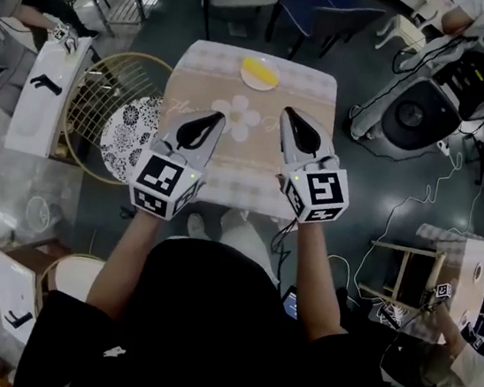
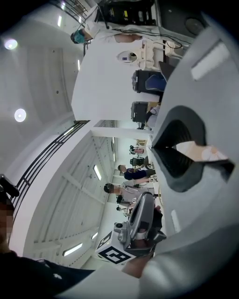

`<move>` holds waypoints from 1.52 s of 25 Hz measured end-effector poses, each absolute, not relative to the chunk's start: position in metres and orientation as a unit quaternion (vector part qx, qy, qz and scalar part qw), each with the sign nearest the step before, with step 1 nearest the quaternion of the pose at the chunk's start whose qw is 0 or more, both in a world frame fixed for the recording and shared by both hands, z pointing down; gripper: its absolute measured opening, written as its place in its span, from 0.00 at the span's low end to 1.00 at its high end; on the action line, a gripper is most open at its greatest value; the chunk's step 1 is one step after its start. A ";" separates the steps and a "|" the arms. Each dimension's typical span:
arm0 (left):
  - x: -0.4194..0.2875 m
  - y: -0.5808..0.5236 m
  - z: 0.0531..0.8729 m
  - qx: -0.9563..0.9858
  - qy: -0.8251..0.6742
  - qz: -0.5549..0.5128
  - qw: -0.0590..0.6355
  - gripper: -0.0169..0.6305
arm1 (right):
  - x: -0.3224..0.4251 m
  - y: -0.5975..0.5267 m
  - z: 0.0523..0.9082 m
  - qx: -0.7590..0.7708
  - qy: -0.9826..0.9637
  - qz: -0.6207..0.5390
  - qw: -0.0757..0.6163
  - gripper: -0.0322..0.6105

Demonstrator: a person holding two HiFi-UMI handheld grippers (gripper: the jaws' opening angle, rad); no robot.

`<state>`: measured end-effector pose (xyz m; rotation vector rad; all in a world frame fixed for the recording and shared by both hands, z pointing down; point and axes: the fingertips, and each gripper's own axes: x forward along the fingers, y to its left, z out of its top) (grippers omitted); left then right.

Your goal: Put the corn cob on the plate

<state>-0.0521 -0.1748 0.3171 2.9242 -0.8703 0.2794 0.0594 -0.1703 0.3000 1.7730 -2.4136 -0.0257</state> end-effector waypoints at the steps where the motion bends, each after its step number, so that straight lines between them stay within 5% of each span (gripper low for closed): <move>1: -0.053 -0.172 0.316 0.955 -0.281 0.091 0.037 0.04 | 0.056 -0.167 0.297 0.591 -0.803 -0.009 0.070 0.05; 38: -0.026 -0.080 0.256 0.960 -0.273 0.060 -0.027 0.04 | 0.043 -0.062 0.228 0.574 -0.818 -0.048 -0.003 0.05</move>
